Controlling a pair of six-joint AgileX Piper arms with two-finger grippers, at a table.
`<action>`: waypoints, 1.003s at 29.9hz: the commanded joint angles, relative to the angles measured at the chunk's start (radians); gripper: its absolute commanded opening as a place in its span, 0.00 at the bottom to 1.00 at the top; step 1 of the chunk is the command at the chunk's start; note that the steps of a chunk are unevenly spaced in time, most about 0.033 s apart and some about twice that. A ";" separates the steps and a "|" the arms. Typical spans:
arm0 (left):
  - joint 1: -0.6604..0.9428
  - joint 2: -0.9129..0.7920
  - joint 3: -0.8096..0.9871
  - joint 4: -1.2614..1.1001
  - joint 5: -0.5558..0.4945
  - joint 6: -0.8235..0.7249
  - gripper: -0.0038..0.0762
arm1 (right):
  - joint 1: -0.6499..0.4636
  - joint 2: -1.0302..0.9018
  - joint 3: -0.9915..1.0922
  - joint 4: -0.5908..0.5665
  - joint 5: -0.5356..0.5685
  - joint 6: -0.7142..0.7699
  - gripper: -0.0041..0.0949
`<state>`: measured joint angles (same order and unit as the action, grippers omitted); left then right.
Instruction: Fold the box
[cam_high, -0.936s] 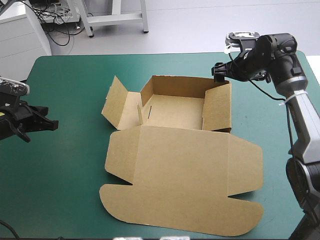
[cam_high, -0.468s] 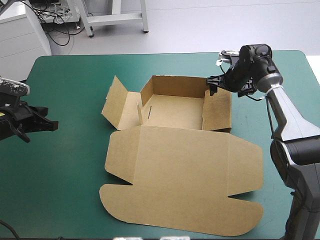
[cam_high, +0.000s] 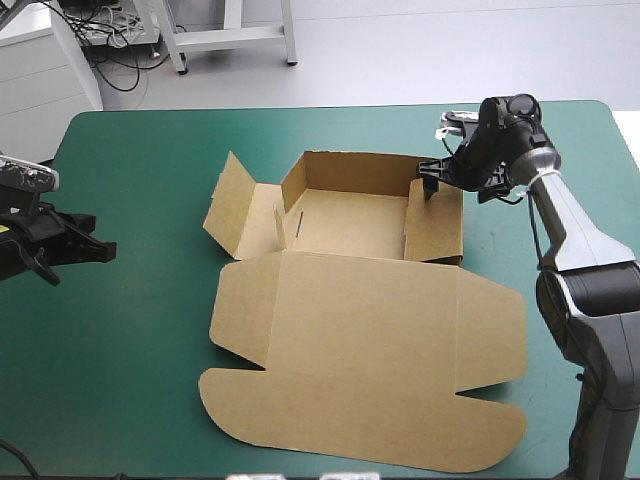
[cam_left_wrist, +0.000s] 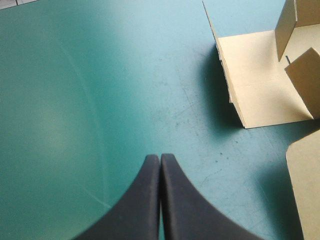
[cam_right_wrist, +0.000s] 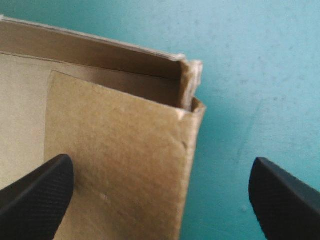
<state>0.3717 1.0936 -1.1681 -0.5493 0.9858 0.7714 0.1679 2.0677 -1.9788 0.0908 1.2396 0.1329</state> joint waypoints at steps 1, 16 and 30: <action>0.001 -0.021 -0.024 -0.033 -0.039 -0.001 0.01 | -0.007 -0.046 -0.030 0.019 0.008 -0.014 0.92; 0.001 -0.021 -0.024 -0.033 -0.039 -0.001 0.01 | -0.007 -0.014 -0.030 0.085 0.008 -0.042 0.11; 0.001 -0.021 -0.024 -0.044 -0.037 0.007 0.01 | -0.007 -0.057 -0.032 0.044 0.008 -0.099 0.02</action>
<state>0.3717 1.0936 -1.1681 -0.5503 0.9858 0.7778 0.1658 2.0996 -1.9788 0.1364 1.2315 0.0522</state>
